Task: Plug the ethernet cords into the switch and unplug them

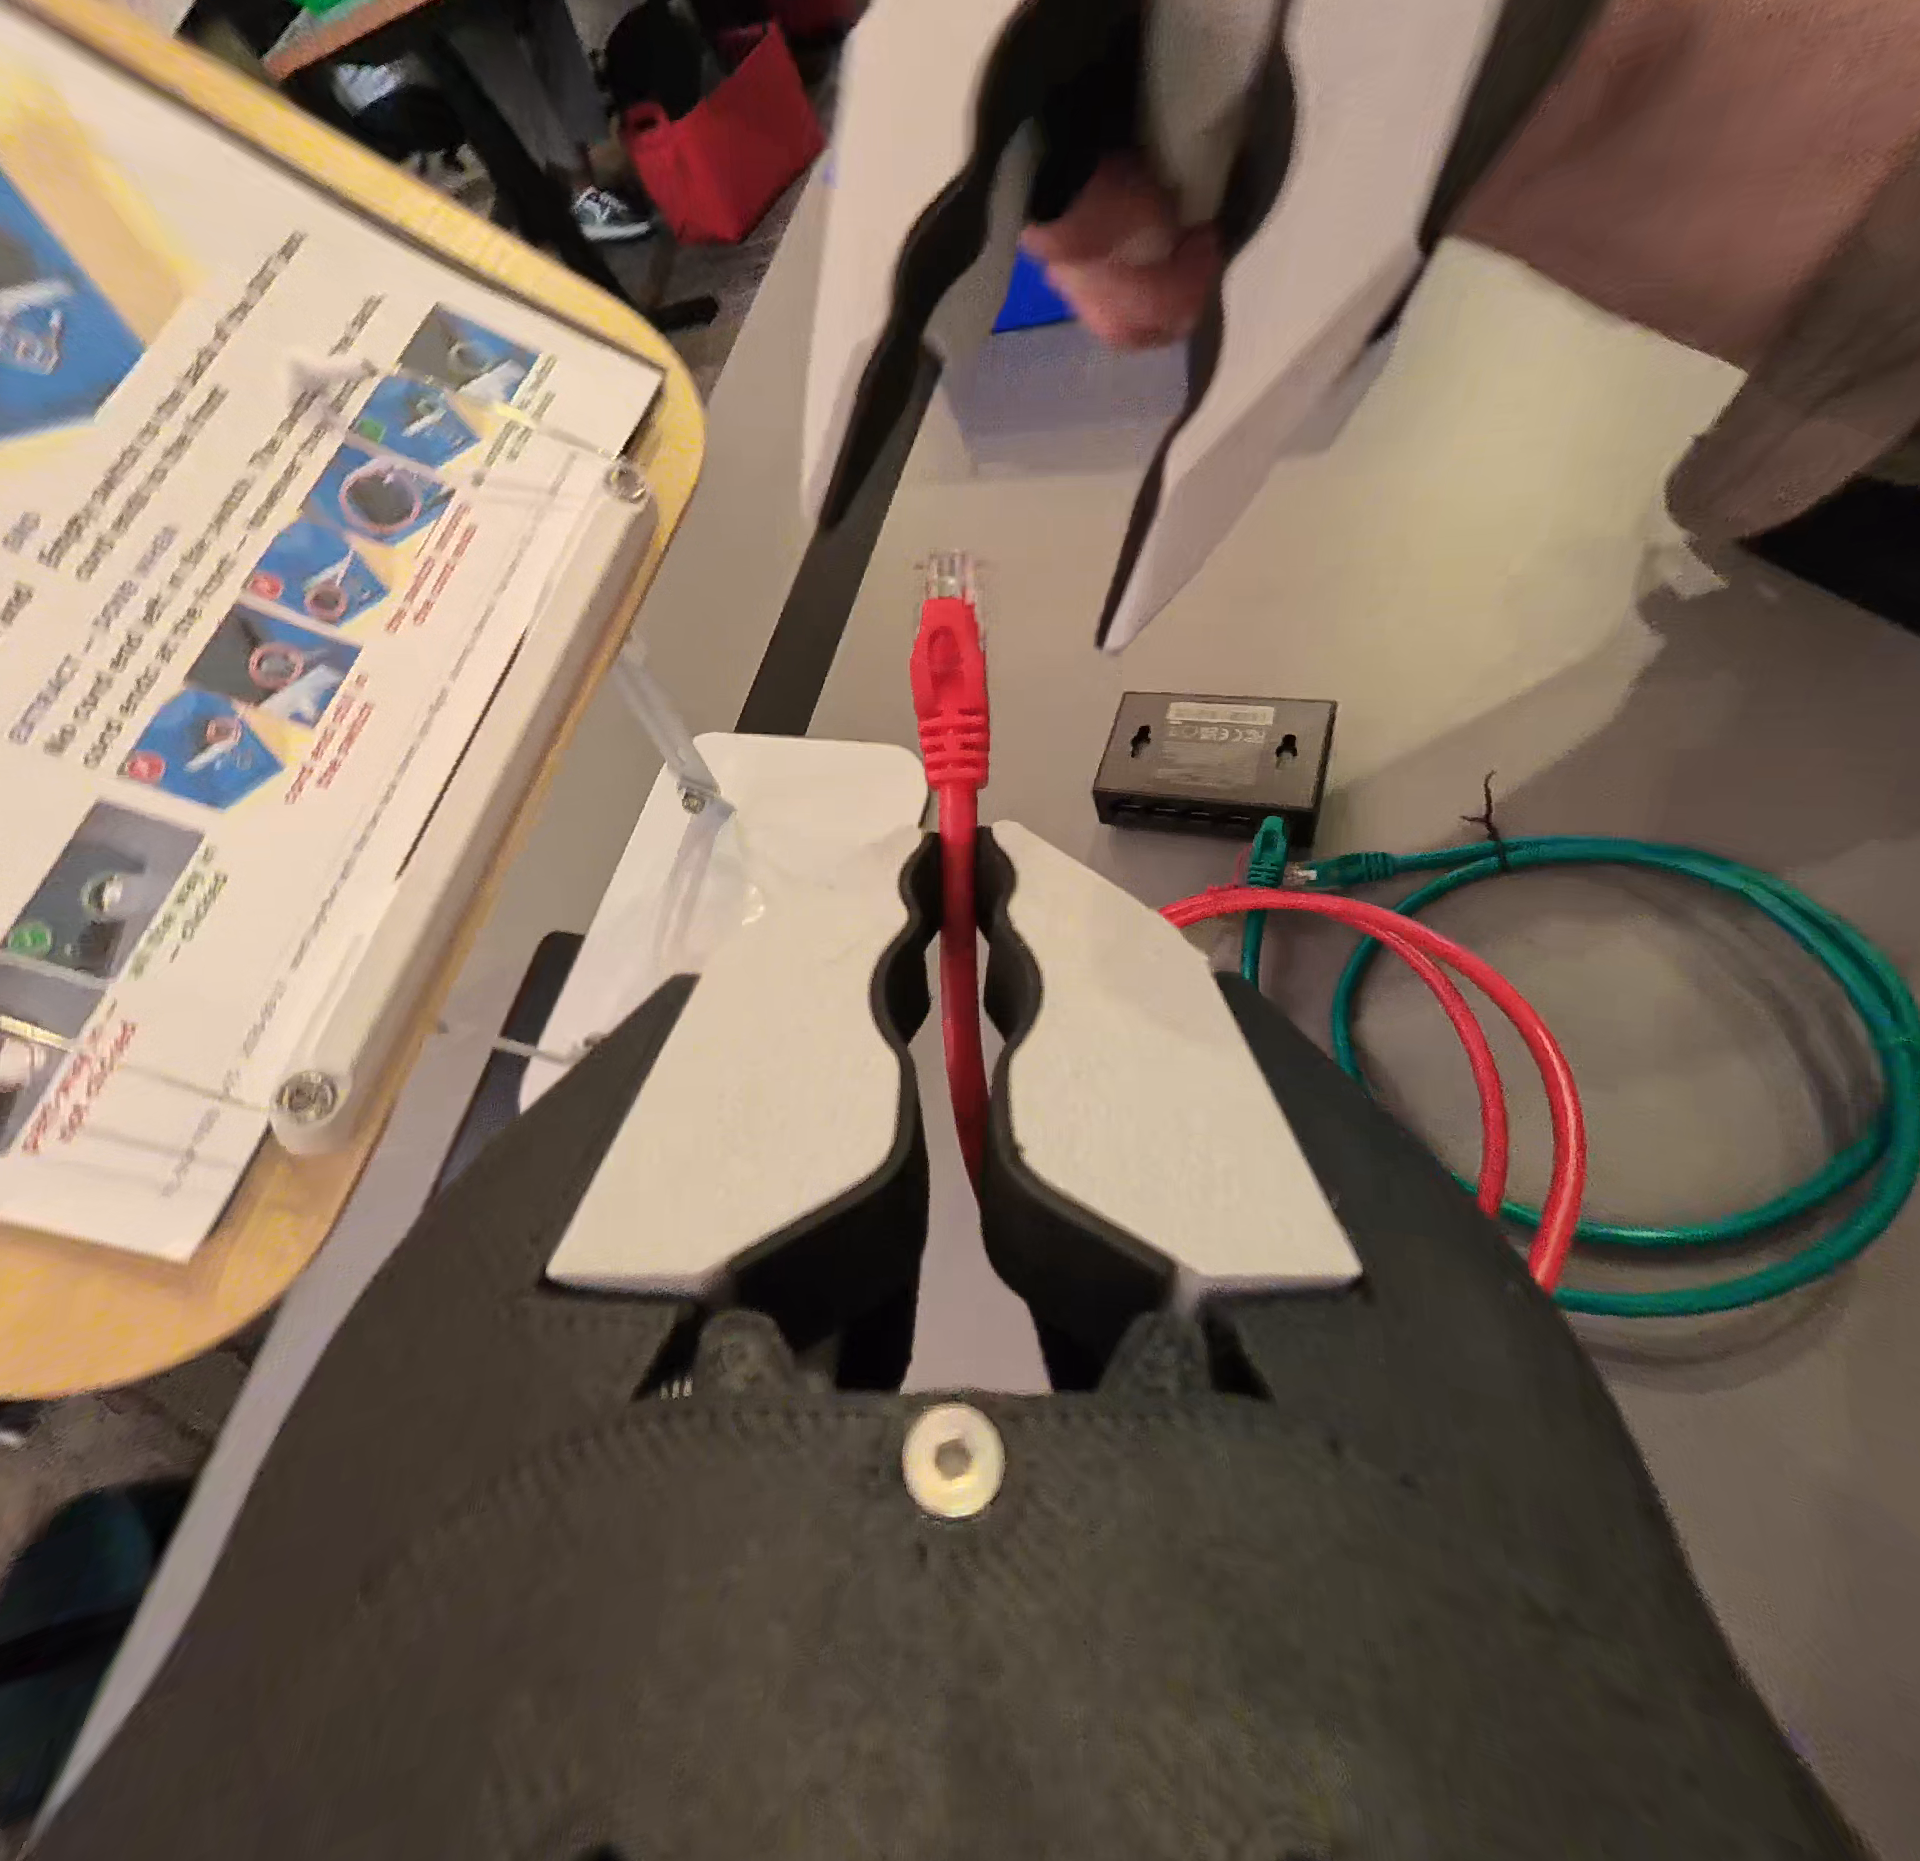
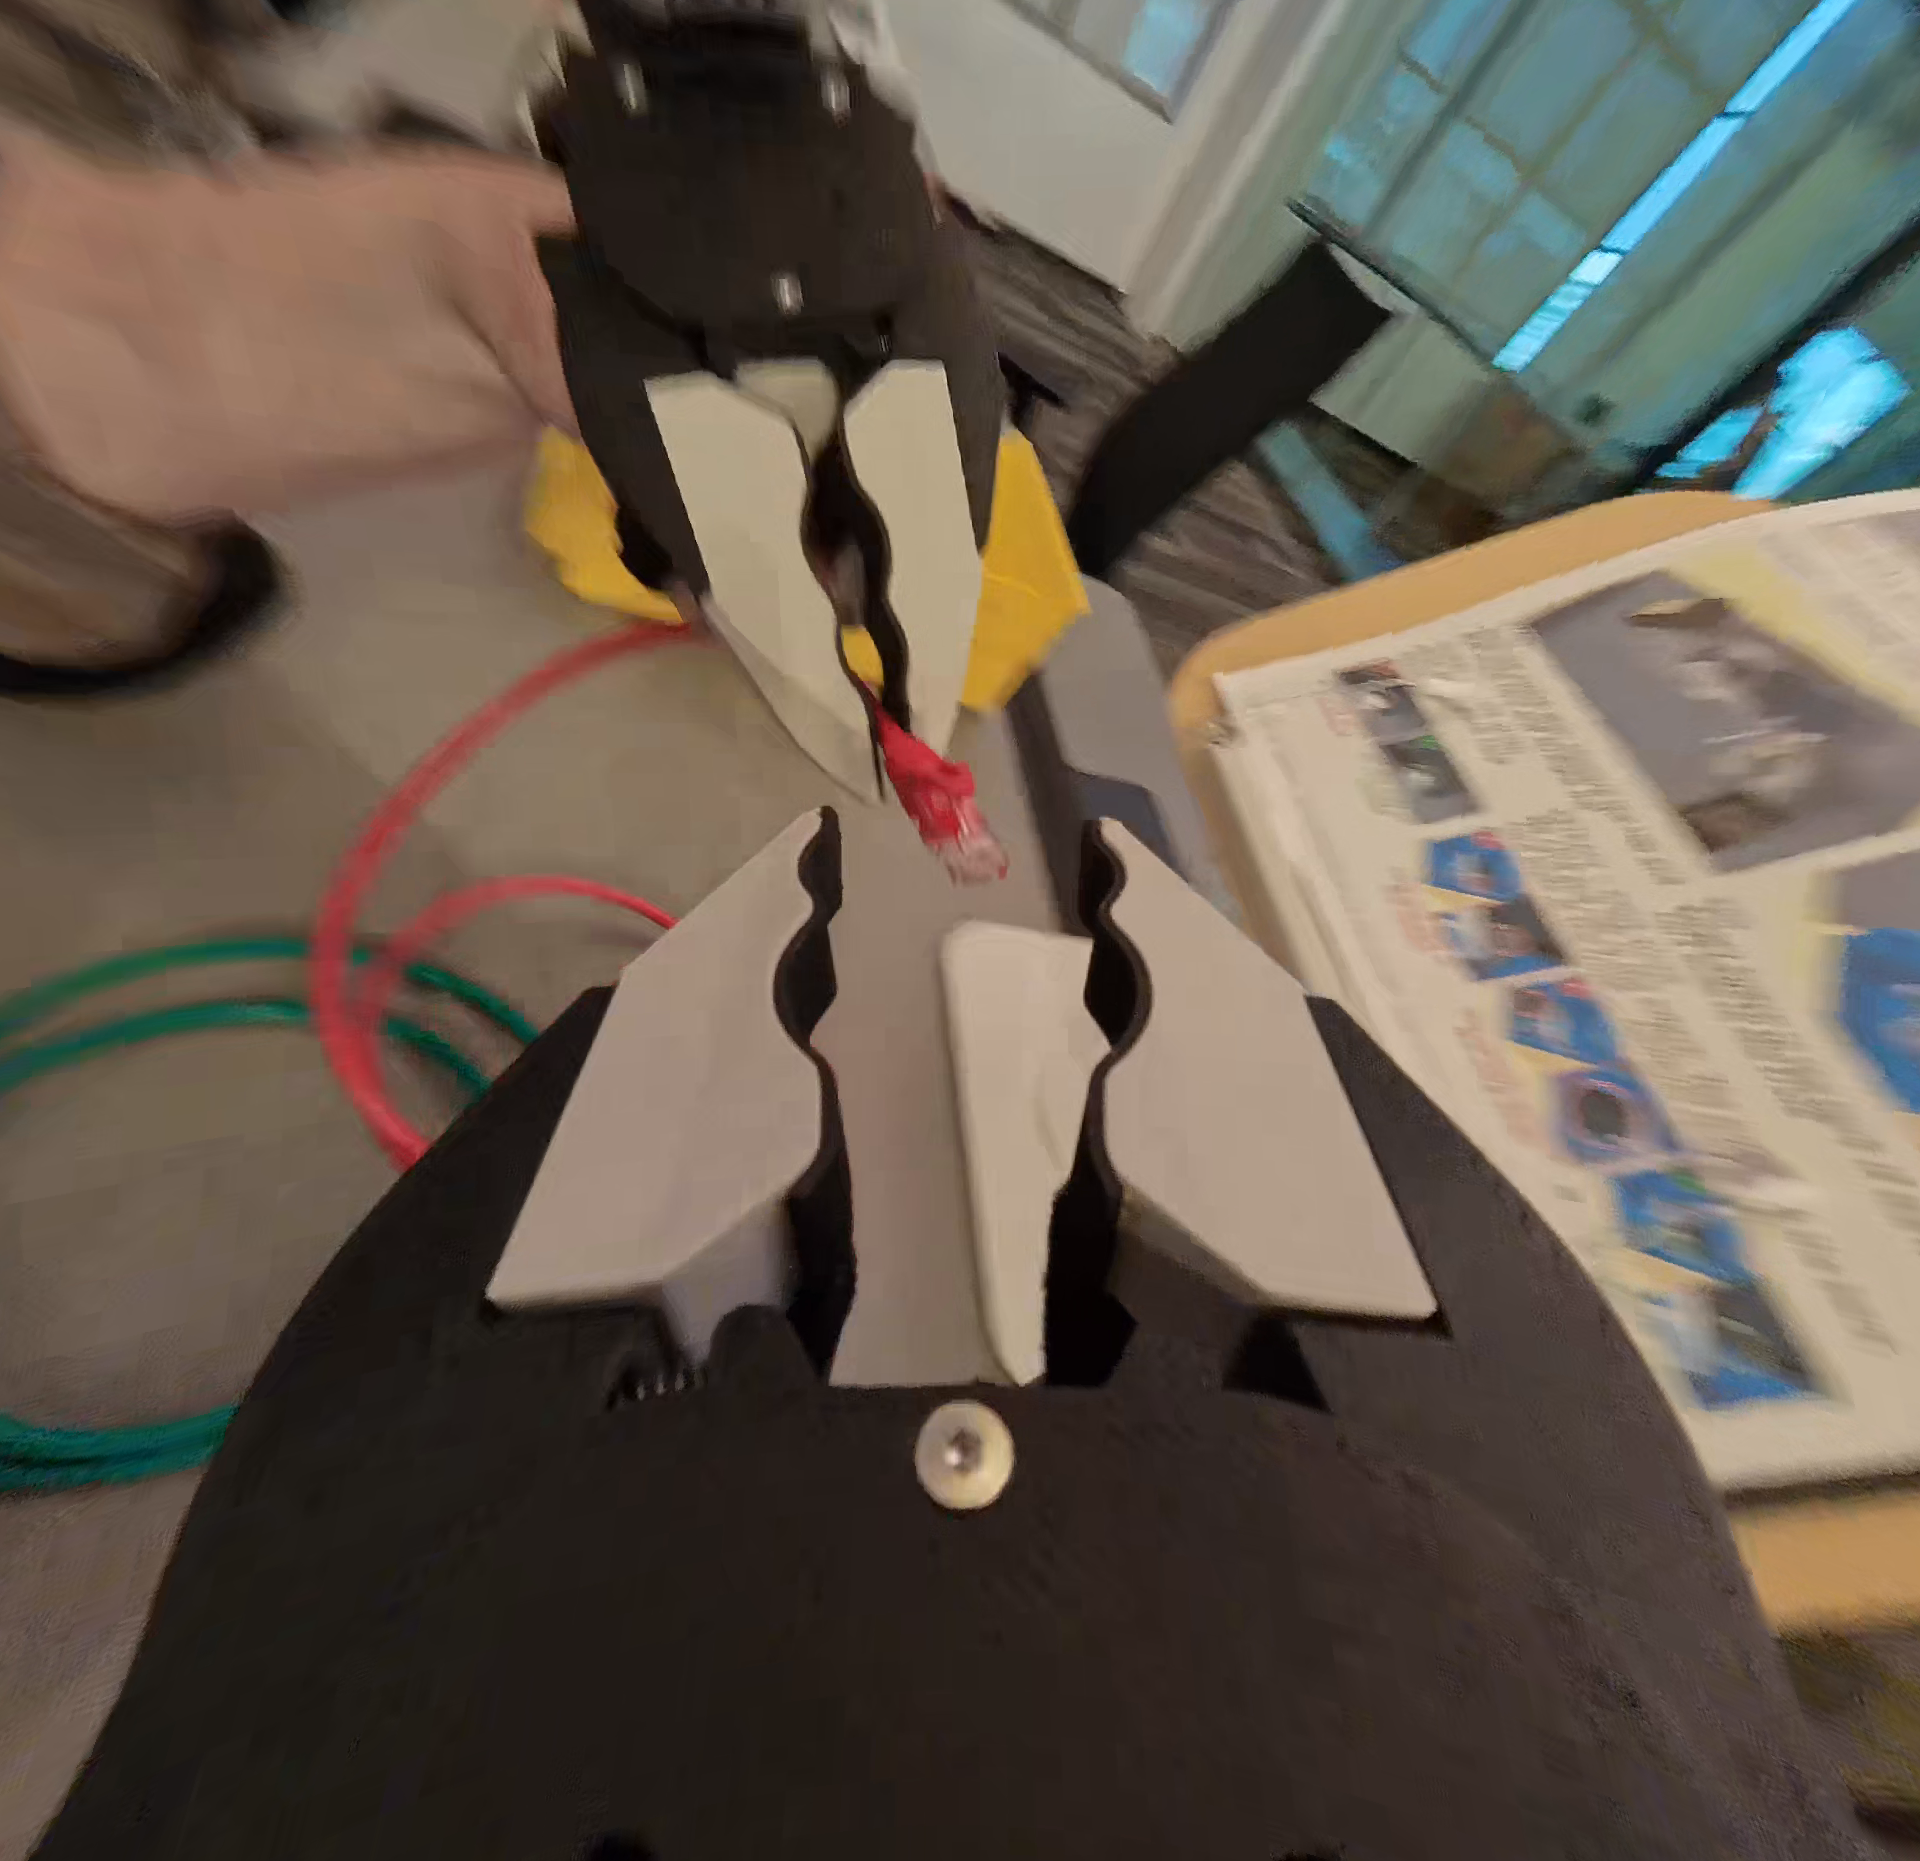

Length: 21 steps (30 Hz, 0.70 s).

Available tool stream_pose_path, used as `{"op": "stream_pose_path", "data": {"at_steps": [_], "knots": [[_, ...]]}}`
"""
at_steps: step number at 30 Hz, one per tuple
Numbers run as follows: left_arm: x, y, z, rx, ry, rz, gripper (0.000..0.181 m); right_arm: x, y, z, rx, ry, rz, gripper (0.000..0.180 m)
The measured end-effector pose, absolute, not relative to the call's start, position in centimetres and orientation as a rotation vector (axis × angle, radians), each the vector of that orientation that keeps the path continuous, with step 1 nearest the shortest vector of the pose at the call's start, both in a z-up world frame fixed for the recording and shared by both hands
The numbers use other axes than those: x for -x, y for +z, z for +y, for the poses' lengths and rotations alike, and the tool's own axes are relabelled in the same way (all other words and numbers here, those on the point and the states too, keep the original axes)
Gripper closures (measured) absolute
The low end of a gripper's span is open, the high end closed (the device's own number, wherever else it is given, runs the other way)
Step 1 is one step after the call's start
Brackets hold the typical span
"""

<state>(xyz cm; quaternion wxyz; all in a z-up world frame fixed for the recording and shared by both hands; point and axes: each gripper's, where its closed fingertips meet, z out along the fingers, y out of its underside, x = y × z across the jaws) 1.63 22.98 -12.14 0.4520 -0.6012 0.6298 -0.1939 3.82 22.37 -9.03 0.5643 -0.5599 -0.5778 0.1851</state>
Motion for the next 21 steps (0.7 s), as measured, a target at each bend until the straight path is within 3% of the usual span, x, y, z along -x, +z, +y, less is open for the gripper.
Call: {"op": "stream_pose_path", "data": {"at_steps": [5, 9, 13, 21], "knots": [[-1.1, -12.2, 24.0, 1.624, -0.592, 1.444, 0.175, -3.7, -10.1, 24.6, 1.230, -0.245, -1.469, 0.132], [-1.2, -12.3, 23.8, 1.676, -0.649, 1.423, 0.175, -3.7, -10.2, 26.2, 1.159, -0.579, -1.453, 0.153], [-1.3, -12.4, 23.5, 1.695, -0.691, 1.424, 0.175, -3.2, -10.0, 26.1, 1.111, -0.610, -1.439, 0.165], [-1.4, -11.5, 23.1, 1.636, -0.764, 1.412, 0.174, -3.3, -10.3, 26.3, 1.108, -0.569, -1.416, 0.169]]}}
